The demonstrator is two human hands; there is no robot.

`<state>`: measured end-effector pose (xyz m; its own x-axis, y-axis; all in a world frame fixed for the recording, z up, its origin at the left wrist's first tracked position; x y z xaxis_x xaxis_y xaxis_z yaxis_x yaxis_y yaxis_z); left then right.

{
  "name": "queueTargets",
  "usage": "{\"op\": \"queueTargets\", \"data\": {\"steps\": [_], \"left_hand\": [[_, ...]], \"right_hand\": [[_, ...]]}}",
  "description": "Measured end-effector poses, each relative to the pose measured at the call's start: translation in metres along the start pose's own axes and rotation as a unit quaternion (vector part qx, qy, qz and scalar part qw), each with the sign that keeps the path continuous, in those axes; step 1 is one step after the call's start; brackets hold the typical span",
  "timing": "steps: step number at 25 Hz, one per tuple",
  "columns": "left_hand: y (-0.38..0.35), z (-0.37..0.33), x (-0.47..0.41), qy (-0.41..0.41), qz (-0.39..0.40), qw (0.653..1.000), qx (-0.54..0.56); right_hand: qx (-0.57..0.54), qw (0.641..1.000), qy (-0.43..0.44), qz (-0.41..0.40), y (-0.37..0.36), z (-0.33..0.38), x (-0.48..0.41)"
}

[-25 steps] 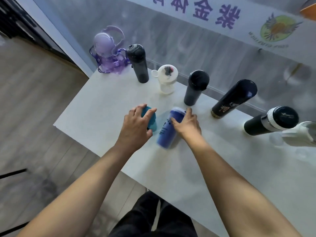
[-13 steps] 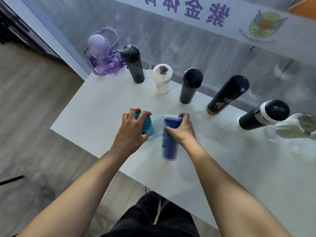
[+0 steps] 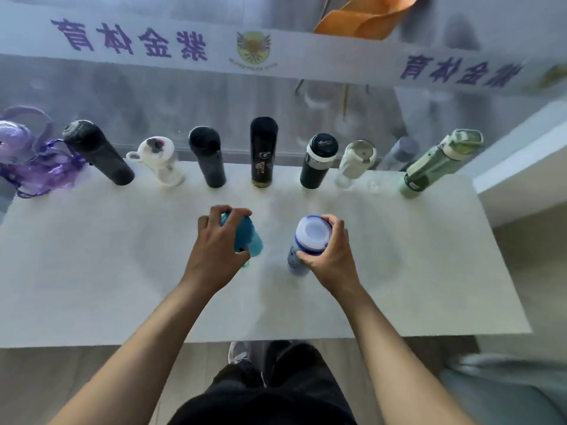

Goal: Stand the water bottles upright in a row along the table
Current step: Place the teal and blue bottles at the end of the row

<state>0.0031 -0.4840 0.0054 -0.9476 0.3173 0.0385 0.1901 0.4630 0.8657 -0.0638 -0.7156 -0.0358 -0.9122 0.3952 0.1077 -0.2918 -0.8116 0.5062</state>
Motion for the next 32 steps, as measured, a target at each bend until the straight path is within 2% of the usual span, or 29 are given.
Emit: {"op": "queueTargets", "data": {"steps": [5,8,18,24,28,32], "left_hand": [[-0.029,-0.093,-0.004,-0.08,0.028,0.996,-0.006],[-0.054,-0.145,-0.005,-0.107,0.038,0.993,-0.016],[-0.182,-0.325,-0.009,-0.138,0.059,0.989,-0.018],[-0.225,-0.372,-0.041,-0.149,0.078,0.985,-0.036],[-0.247,-0.395,-0.076,-0.161,0.091,0.982,-0.025],[-0.271,-0.425,-0.107,-0.184,0.098,0.976,-0.058]], "right_hand": [[-0.036,0.994,-0.008,-0.101,0.094,-0.039,0.037],[-0.046,0.989,-0.026,-0.135,0.142,-0.072,0.044],[-0.014,0.99,-0.025,-0.137,0.306,-0.186,0.023],[-0.007,0.987,-0.022,-0.16,0.362,-0.227,-0.013],[-0.005,0.985,-0.046,-0.169,0.383,-0.241,-0.047],[0.009,0.987,-0.031,-0.158,0.399,-0.248,-0.08]]}}
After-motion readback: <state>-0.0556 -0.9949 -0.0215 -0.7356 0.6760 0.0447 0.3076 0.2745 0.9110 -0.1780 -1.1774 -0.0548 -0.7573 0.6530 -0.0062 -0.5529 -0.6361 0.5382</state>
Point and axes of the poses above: each hand's wrist, its own x-axis away from the middle knuckle, its own y-axis out of the back of the hand, z = x × y, the point moved 5 cm from there along -x, towards the middle knuckle, and after that the axes turned 4 degrees about -x, right-handed, at the moved point
